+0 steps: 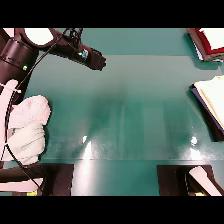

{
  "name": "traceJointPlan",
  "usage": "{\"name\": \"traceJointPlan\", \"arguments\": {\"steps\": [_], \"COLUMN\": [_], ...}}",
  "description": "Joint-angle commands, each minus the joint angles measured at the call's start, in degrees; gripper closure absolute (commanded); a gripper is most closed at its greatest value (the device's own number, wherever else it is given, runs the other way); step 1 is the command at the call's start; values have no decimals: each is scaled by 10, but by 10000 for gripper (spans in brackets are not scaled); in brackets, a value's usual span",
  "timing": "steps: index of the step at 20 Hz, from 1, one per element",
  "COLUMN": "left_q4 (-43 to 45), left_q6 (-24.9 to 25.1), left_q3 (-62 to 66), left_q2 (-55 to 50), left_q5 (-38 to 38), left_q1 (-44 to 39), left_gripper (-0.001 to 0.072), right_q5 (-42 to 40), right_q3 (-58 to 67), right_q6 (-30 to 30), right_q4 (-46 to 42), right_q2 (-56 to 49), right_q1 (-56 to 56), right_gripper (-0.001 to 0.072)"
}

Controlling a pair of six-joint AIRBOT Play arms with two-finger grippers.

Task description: Fold the shirts.

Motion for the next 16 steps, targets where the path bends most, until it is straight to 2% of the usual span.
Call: {"name": "traceJointPlan", "arguments": {"steps": [1, 2, 4, 5, 6, 7, 11, 16], "left_q4": [1, 1, -1, -1, -1, -1, -1, -1], "left_q6": [0, 0, 0, 0, 0, 0, 0, 0], "left_q3": [0, 0, 0, 0, 0, 0, 0, 0], "left_q2": [0, 0, 0, 0, 0, 0, 0, 0], "left_q5": [14, 10, -4, -2, 3, 8, 16, 16], "left_q1": [0, 0, 0, 0, 0, 0, 0, 0], "left_gripper": [679, 679, 679, 679, 679, 679, 679, 679], "right_q5": [-5, -7, -26, -38, -50, -61, -82, -66], "right_q3": [-9, -9, -9, -9, -9, -9, -9, -9], "right_q6": [6, 6, 6, 6, 6, 6, 6, 6], "right_q4": [81, 98, 104, 104, 103, 103, 103, 103], "right_q2": [23, 22, 22, 22, 23, 23, 23, 23], "right_q1": [90, 132, 218, 256, 293, 323, 391, 398], "right_gripper": [99, 126, 281, 411, 589, 698, 698, 698]}}
